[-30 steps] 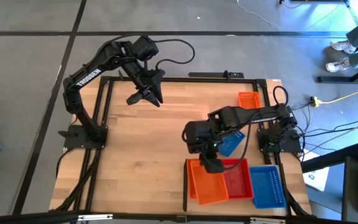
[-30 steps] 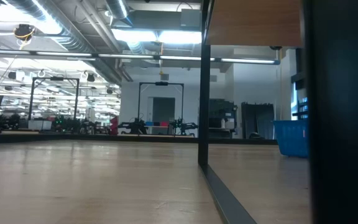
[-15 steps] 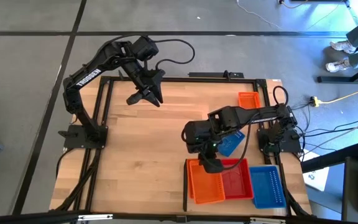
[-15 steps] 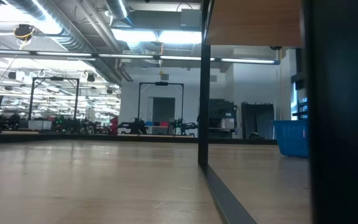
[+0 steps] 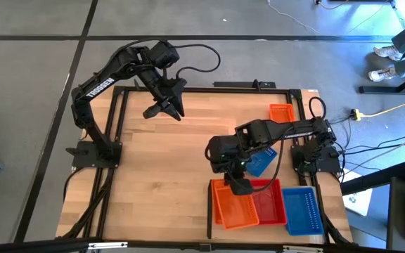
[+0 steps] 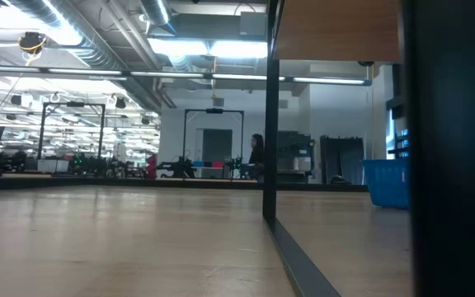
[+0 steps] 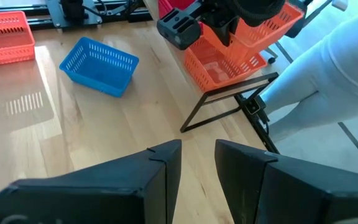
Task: Stack baskets on shelf by color
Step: Stack the left orange basket on top of the orange basket on the shelf, then stack the blue basket on top of the blue baskets on the shelf
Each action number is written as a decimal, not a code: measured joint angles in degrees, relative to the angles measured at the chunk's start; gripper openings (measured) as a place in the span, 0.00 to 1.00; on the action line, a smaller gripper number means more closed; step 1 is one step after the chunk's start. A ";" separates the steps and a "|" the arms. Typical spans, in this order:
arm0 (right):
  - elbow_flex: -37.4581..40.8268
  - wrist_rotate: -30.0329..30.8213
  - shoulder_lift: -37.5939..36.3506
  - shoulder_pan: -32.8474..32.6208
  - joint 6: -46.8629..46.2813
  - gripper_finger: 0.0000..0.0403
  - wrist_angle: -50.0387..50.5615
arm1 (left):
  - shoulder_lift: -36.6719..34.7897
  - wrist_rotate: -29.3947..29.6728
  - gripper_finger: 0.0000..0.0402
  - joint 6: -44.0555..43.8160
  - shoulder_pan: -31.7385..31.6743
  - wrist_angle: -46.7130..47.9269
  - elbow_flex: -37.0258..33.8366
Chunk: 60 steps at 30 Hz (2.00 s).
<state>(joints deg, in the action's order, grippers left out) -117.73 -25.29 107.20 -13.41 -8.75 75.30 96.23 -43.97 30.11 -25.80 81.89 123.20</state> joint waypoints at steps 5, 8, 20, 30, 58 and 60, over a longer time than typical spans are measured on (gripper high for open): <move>0.00 0.16 0.00 0.02 -0.06 0.04 -0.04 | 0.00 -0.02 0.22 -0.01 0.02 0.00 0.00; 0.00 0.16 0.00 0.02 -0.18 0.13 -0.04 | 0.00 -0.02 0.22 -0.16 0.02 0.00 0.00; 0.00 0.16 0.00 0.07 -0.18 0.28 0.08 | 0.00 0.00 0.22 -0.15 1.28 0.00 0.00; 0.00 -5.45 -0.03 1.51 -1.50 0.28 0.18 | 0.00 1.42 0.22 -0.15 1.24 0.00 0.00; -3.26 6.92 -2.26 2.59 1.82 0.28 3.41 | 0.00 3.86 0.22 -0.51 1.18 -0.02 0.00; -3.26 11.56 -3.77 2.60 1.50 0.28 3.72 | 0.00 6.02 0.22 -1.07 1.18 -0.02 0.00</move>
<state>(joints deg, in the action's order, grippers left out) -120.99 -13.72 103.43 -10.81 -7.25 79.02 96.23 -37.94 29.04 -24.62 81.87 123.20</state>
